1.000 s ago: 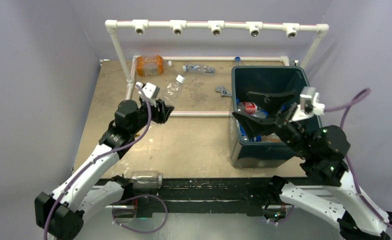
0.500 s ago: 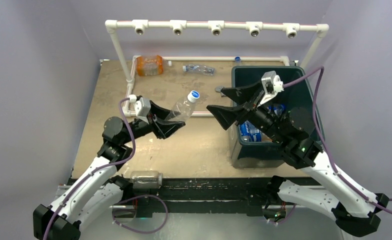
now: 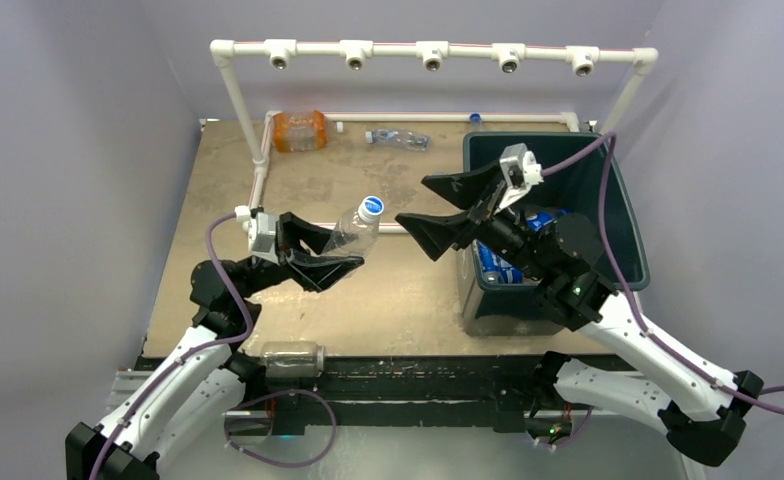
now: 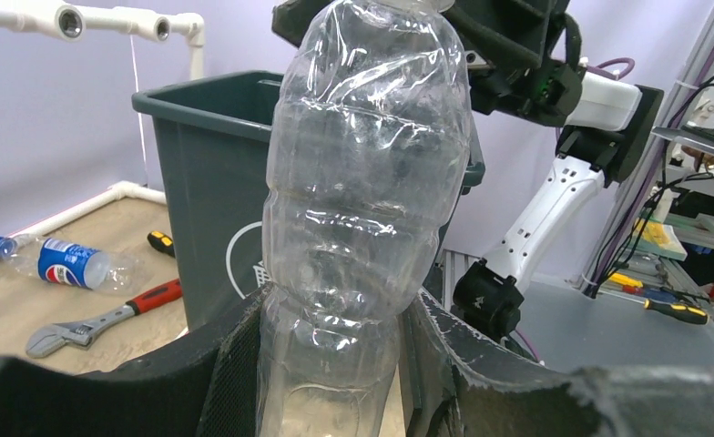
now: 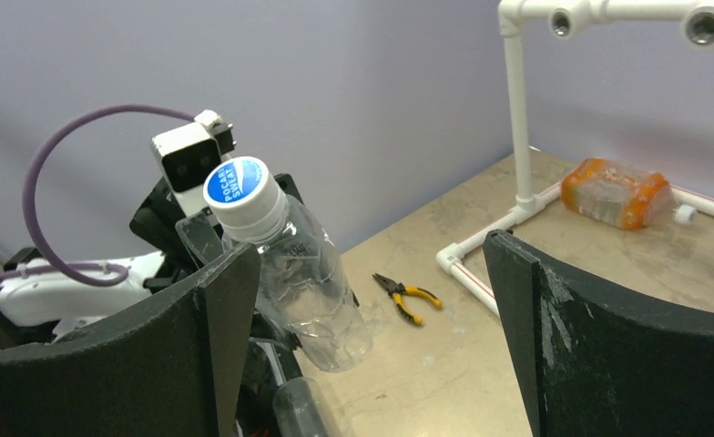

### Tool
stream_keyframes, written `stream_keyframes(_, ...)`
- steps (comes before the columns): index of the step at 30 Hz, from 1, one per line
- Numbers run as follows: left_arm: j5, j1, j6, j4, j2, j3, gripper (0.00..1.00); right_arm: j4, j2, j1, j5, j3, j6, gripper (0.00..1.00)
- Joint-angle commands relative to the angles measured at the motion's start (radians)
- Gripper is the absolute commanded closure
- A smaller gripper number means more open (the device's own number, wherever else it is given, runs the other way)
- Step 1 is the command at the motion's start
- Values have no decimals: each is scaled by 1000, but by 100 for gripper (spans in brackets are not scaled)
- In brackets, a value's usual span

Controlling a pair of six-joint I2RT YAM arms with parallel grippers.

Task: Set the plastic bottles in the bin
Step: Place the plastic bottle in the trash bin.

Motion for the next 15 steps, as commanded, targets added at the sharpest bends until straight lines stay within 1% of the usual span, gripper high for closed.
stream_keyframes(1, 14, -3, -24, 71, -9, -10, 81, 146, 21, 0, -115, -10, 29, 3)
stream_keyframes(2, 14, -3, -24, 67, -9, -8, 81, 172, 28, 3, -150, -11, 33, 2)
stream_keyframes(4, 13, -3, -22, 61, -8, -5, 81, 195, 43, 23, -156, -5, 33, 1)
stream_keyframes(11, 12, -3, -21, 54, -6, -6, 81, 187, 108, 96, -106, 36, -16, 1)
stream_keyframes(15, 13, -3, -21, 51, -9, -6, 81, 152, 150, 124, -55, 74, -40, 2)
